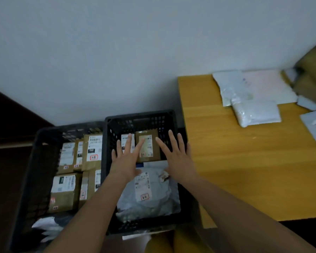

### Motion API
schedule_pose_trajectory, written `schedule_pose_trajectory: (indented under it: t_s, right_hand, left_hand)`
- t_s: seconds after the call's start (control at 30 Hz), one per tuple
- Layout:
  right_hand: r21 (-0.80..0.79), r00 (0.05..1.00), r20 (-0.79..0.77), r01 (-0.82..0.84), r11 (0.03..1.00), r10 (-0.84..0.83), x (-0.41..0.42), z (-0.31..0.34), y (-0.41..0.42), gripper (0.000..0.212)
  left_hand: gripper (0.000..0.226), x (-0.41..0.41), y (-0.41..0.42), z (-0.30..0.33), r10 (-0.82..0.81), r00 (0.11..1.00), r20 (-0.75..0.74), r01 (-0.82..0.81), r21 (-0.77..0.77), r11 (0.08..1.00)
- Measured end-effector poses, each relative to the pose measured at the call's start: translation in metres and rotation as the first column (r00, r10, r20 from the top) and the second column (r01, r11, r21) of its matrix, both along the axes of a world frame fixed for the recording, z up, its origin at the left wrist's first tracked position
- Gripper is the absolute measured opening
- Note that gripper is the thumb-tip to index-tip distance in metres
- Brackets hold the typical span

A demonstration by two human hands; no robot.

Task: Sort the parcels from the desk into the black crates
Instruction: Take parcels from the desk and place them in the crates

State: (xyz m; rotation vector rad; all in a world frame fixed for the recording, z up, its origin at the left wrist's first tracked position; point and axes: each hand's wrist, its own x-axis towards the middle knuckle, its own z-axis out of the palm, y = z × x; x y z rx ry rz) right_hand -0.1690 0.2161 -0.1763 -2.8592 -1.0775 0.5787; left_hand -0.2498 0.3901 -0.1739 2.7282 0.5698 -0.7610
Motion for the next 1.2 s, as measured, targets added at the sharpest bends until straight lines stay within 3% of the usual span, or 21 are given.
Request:
schedule_pose_trajectory:
  t_s: [0.37, 0.7, 0.83, 0.93, 1.07, 1.2]
  right_hand:
    - [0.077, 0.947, 0.166, 0.266, 0.961, -0.275, 0.084, 0.085, -0.097, 0.105]
    - [0.000, 0.911, 0.073, 0.407, 0.913, -0.406, 0.181, 0.070, -0.219, 0.098]
    - [0.001, 0.905, -0.036, 0.424, 0.906, -0.424, 0.226, 0.052, -0.263, 0.095]
    - [0.029, 0.895, -0.139, 0.431, 0.902, -0.423, 0.260, 0.039, -0.293, 0.094]
    - [0.069, 0.913, -0.216, 0.368, 0.927, -0.346, 0.296, 0.024, -0.318, 0.095]
    - [0.124, 0.906, -0.344, 0.305, 0.944, -0.247, 0.312, 0.015, -0.319, 0.100]
  left_hand:
    - [0.110, 0.108, -0.072, 0.094, -0.271, 0.946, 0.177, 0.233, 0.211, 0.949]
    - [0.101, 0.207, -0.175, 0.094, -0.299, 0.928, 0.224, 0.277, 0.126, 0.953]
    - [0.100, 0.249, -0.224, 0.077, -0.211, 0.959, 0.187, 0.211, 0.024, 0.977]
    - [0.103, 0.282, -0.259, 0.060, -0.001, 0.983, 0.182, 0.034, -0.176, 0.984]
    - [0.103, 0.305, -0.288, 0.039, 0.324, 0.940, 0.109, -0.263, -0.376, 0.888]
    - [0.100, 0.302, -0.297, 0.027, 0.424, 0.905, 0.032, -0.367, -0.446, 0.816]
